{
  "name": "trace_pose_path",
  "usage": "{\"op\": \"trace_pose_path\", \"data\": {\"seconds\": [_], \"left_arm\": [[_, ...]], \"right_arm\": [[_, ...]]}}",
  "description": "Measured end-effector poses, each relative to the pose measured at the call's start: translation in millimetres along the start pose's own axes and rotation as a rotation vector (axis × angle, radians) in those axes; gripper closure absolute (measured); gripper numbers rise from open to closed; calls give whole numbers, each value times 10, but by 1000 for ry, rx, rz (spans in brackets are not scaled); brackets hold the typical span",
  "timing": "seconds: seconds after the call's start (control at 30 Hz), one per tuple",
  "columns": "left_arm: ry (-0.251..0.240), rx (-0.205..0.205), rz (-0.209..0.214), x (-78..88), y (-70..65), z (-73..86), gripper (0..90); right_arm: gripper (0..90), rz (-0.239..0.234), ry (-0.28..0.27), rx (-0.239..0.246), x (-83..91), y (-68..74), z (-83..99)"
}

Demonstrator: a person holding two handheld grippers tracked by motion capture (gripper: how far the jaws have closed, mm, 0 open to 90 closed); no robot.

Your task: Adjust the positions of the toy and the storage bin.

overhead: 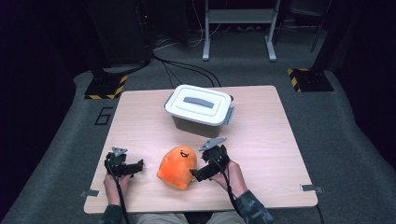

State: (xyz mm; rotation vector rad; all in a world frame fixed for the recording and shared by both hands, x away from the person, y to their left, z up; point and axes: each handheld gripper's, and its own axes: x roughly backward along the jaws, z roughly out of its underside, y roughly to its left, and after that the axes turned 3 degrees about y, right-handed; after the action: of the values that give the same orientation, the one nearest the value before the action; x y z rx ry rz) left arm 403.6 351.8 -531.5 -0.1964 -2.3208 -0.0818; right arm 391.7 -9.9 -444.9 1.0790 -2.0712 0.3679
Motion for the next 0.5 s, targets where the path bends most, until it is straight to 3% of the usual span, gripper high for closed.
{"op": "trace_pose_path", "data": {"seconds": [0.13,0.3,0.43,0.5], "left_arm": [[0,0,0,0,0,0,15],[0,0,0,0,1,0,15],[0,0,0,0,1,0,15],[0,0,0,0,1,0,15]], "right_arm": [[36,-21,8,14,-124,60,-77],[142,-44,17,17,-239,125,-98],[262,-72,22,-13,-296,133,-76],[371,-81,27,-20,-305,123,-60]]}}
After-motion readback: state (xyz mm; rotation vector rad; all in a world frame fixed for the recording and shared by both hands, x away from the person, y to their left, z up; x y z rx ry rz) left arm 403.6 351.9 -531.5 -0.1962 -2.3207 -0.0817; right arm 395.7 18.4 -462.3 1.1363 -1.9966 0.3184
